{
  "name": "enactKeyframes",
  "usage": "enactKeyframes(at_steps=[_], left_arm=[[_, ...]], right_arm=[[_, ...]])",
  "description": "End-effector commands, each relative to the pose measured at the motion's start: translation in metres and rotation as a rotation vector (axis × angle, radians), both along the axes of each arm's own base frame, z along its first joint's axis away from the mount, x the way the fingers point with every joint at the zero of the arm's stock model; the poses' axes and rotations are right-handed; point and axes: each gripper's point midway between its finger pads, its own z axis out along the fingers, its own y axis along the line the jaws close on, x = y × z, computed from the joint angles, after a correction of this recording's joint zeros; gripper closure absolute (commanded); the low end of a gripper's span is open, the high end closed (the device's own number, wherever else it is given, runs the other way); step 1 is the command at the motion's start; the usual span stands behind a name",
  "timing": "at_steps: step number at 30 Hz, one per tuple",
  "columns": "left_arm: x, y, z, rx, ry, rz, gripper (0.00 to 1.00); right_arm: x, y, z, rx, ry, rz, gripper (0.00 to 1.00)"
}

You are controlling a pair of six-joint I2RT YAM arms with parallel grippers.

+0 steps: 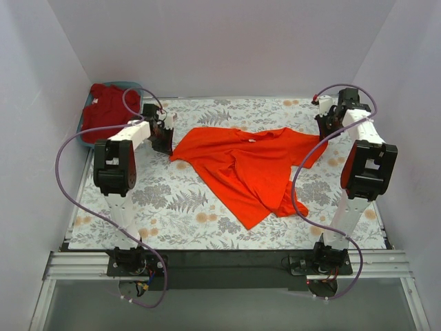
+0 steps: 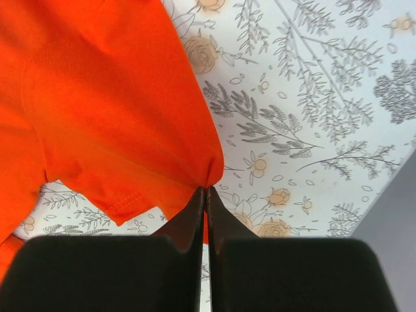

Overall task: Fold and stack the t-shirts
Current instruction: Flatten the tshirt out

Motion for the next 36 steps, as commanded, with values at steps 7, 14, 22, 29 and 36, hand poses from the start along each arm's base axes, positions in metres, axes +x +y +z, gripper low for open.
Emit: enactKeyframes(at_steps=[7, 14, 22, 29, 36], left_arm=[[-0.085, 0.034, 0.005, 0.064, 0.087, 0.011, 1.00], [-0.033, 0.025, 0.040, -0.006, -0.037, 0.047, 0.61], [0.035, 0.008, 0.080, -0.105, -0.117, 0.064, 0.61], [0.026, -0.003, 0.113, -0.218, -0.151, 0.083, 0.61], [0.008, -0.009, 0.105, -0.247, -0.108, 0.049, 0.50]], right_arm=[[-0.037, 0.003, -0.020, -0.008, 0.082, 0.053, 0.99], [-0.048, 0.055, 0.040, 0.207, 0.024, 0.199, 0.99], [-0.153, 0.200, 0.158, 0.490, -0.080, 0.745, 0.99], [-0.282, 0.333, 0.261, 0.613, -0.203, 1.236, 0.99], [-0.357, 0.390, 0.289, 0.713, -0.258, 1.509, 0.99]])
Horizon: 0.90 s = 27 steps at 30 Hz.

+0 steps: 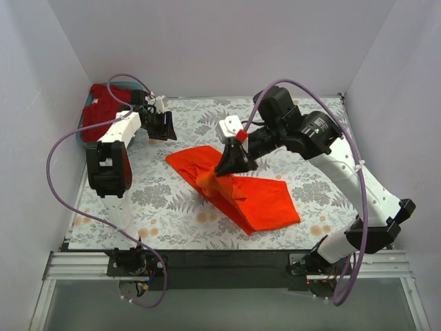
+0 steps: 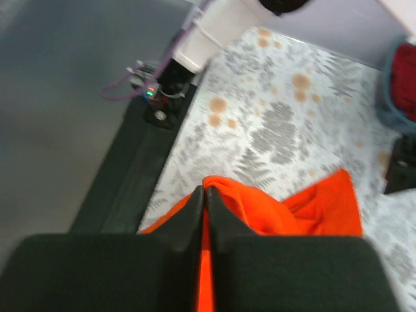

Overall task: Fold and stack the t-shirts
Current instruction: Flatten the tshirt out

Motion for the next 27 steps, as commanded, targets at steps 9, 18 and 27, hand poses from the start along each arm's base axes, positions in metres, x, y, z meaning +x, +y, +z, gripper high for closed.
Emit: enactKeyframes(at_steps=[9, 18, 27], left_arm=[[-0.007, -0.024, 0.027, -0.064, -0.041, -0.106, 0.47], [-0.033, -0.094, 0.021, -0.033, -0.095, -0.341, 0.47], [-0.051, -0.146, 0.016, 0.005, -0.135, -0.454, 0.46]], right_arm=[[0.039, -0.010, -0.068, -0.155, 0.115, -0.151, 0.08], [0.154, -0.173, -0.218, -0.519, 0.309, -0.728, 0.17], [0.176, -0.222, -0.307, -0.714, 0.413, -0.843, 0.26]])
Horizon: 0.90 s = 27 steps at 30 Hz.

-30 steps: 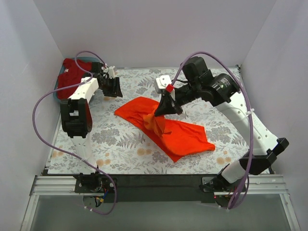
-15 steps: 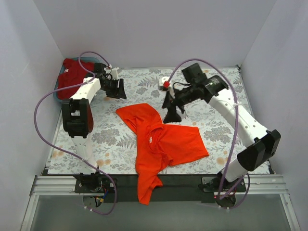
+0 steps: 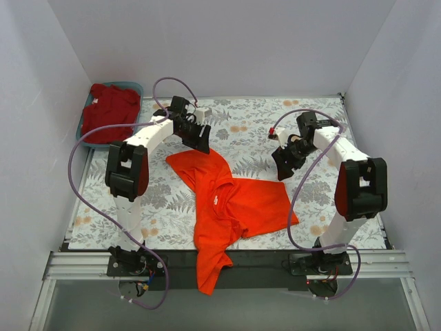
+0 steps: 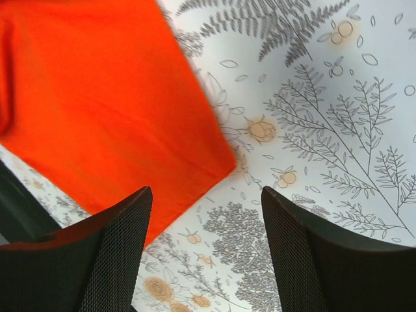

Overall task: Fold and stack the t-shirts
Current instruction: Flatten the tshirt out

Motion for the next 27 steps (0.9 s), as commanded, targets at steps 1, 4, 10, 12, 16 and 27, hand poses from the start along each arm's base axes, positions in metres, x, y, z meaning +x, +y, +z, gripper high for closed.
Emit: enactKeyframes(at_steps=[1, 4, 10, 12, 16, 27], left_arm=[[0.003, -0.017, 0.020, 0.034, -0.122, -0.036, 0.45], [0.014, -0.015, 0.002, 0.126, -0.138, -0.007, 0.42], [0.033, -0.020, -0.005, 0.146, -0.168, -0.001, 0.38], [0.035, -0.024, -0.011, 0.151, -0.169, -0.021, 0.37], [0.032, -0.028, -0.025, 0.180, -0.171, -0.056, 0.38], [0.028, -0.028, -0.044, 0.208, -0.139, -0.064, 0.58]], right_arm=[[0.014, -0.010, -0.017, -0.044, -0.029, 0.007, 0.26], [0.010, -0.009, -0.033, -0.046, 0.012, 0.012, 0.26], [0.015, -0.013, -0.053, -0.071, -0.004, 0.010, 0.25], [0.017, -0.013, -0.060, -0.075, 0.002, 0.005, 0.25], [0.018, -0.013, -0.071, -0.089, 0.008, 0.008, 0.24], [-0.019, 0.011, -0.076, -0.023, 0.068, 0.108, 0.46]])
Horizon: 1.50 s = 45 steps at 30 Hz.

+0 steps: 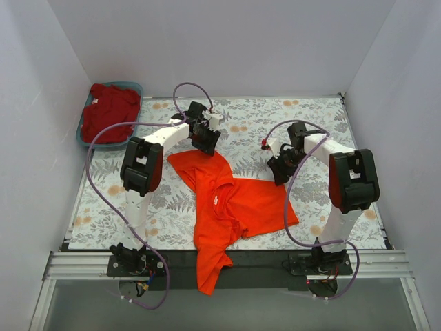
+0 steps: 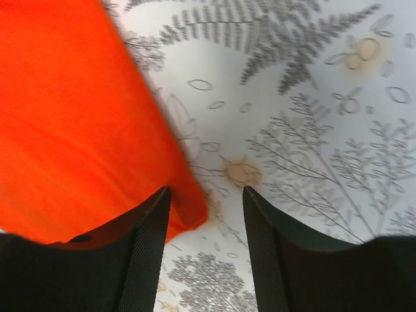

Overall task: Fold and stack the t-shirts
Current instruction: Flatten the tshirt out

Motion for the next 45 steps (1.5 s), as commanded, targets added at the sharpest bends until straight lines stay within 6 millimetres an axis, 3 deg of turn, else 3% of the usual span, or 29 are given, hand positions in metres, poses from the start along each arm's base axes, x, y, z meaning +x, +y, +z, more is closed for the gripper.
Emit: enactKeyframes(at_steps=[1, 3, 5, 7, 9, 10, 11, 12, 13, 14, 15, 16, 17, 19, 21, 22, 26, 27, 29, 32, 33, 34, 35, 36, 39, 40, 44, 45], left_arm=[[0.006, -0.005, 0.013, -0.004, -0.036, -0.014, 0.60], [0.009, -0.009, 0.019, -0.025, -0.042, -0.016, 0.74], [0.015, -0.014, 0.027, -0.049, -0.054, -0.006, 1.00], [0.025, -0.017, 0.045, -0.076, -0.087, 0.006, 1.00], [0.031, -0.018, 0.078, -0.137, -0.146, 0.002, 1.00], [0.034, -0.011, 0.105, -0.178, -0.202, 0.011, 1.00], [0.029, -0.010, 0.117, -0.224, -0.205, -0.007, 1.00], [0.023, 0.002, 0.142, -0.261, -0.239, -0.010, 1.00], [0.015, 0.006, 0.150, -0.290, -0.235, -0.028, 1.00], [0.004, 0.024, 0.165, -0.299, -0.262, -0.032, 1.00], [-0.010, 0.040, 0.191, -0.349, -0.297, -0.048, 1.00], [-0.025, 0.059, 0.180, -0.378, -0.262, -0.054, 1.00], [-0.038, 0.062, 0.176, -0.370, -0.259, -0.064, 1.00], [-0.064, 0.087, 0.190, -0.386, -0.291, -0.082, 1.00], [-0.095, 0.107, 0.164, -0.329, -0.260, -0.124, 1.00], [-0.107, 0.114, 0.154, -0.311, -0.247, -0.132, 1.00], [-0.152, 0.138, 0.121, -0.257, -0.216, -0.160, 1.00], [-0.155, 0.153, 0.114, -0.249, -0.193, -0.114, 1.00], [-0.159, 0.165, 0.103, -0.220, -0.171, -0.089, 1.00], [-0.151, 0.195, 0.076, -0.140, -0.147, 0.000, 1.00], [-0.148, 0.209, 0.068, -0.121, -0.144, 0.011, 1.00], [-0.147, 0.215, 0.063, -0.113, -0.131, 0.017, 1.00], [-0.146, 0.222, 0.058, -0.090, -0.125, 0.020, 1.00], [-0.144, 0.224, 0.052, -0.079, -0.114, 0.012, 1.00], [-0.138, 0.227, 0.051, -0.067, -0.134, 0.001, 1.00], [-0.135, 0.226, 0.052, -0.071, -0.142, -0.003, 1.00], [-0.127, 0.224, 0.056, -0.094, -0.137, -0.001, 1.00], [-0.127, 0.224, 0.056, -0.096, -0.129, 0.001, 1.00]], right_arm=[[-0.036, 0.012, -0.007, 0.047, 0.087, 0.073, 0.48], [-0.045, 0.012, -0.009, 0.044, 0.113, 0.083, 0.60], [-0.044, 0.009, -0.012, 0.030, 0.115, 0.080, 0.98], [-0.032, 0.002, -0.003, 0.035, 0.096, 0.044, 0.99], [-0.009, -0.009, 0.023, 0.042, 0.024, 0.003, 0.99], [0.006, -0.019, 0.038, 0.048, -0.028, -0.014, 0.99], [0.005, -0.024, 0.054, 0.050, -0.043, -0.017, 0.99], [0.010, -0.031, 0.066, 0.050, -0.081, -0.010, 0.99], [0.000, -0.035, 0.080, 0.046, -0.092, 0.002, 0.99], [-0.014, -0.035, 0.082, 0.049, -0.082, 0.041, 0.99], [-0.032, -0.033, 0.089, 0.061, -0.094, 0.068, 0.99], [-0.047, -0.027, 0.100, 0.069, -0.132, 0.127, 0.99], [-0.063, -0.025, 0.097, 0.065, -0.122, 0.165, 0.99], [-0.108, -0.024, 0.077, 0.034, -0.057, 0.252, 0.99], [-0.148, -0.015, 0.072, -0.003, -0.079, 0.413, 0.99], [-0.176, -0.023, 0.053, -0.040, -0.023, 0.469, 0.99], [-0.221, -0.040, 0.036, -0.101, -0.071, 0.736, 0.99], [-0.227, -0.043, 0.035, -0.107, -0.057, 0.752, 0.99], [-0.226, -0.038, 0.039, -0.088, -0.055, 0.756, 0.98], [-0.216, -0.031, 0.045, -0.078, -0.068, 0.744, 0.78], [-0.212, -0.029, 0.047, -0.076, -0.066, 0.715, 0.49], [-0.208, -0.026, 0.049, -0.067, -0.046, 0.696, 0.28], [-0.193, -0.023, 0.060, -0.050, -0.074, 0.644, 0.13], [-0.186, -0.016, 0.067, 0.000, -0.081, 0.610, 0.08], [-0.151, -0.012, 0.087, 0.078, -0.096, 0.458, 0.08], [-0.145, -0.010, 0.089, 0.099, -0.075, 0.415, 0.13], [-0.122, -0.013, 0.072, 0.122, 0.157, 0.161, 0.31], [-0.121, -0.013, 0.069, 0.122, 0.208, 0.128, 0.41]])
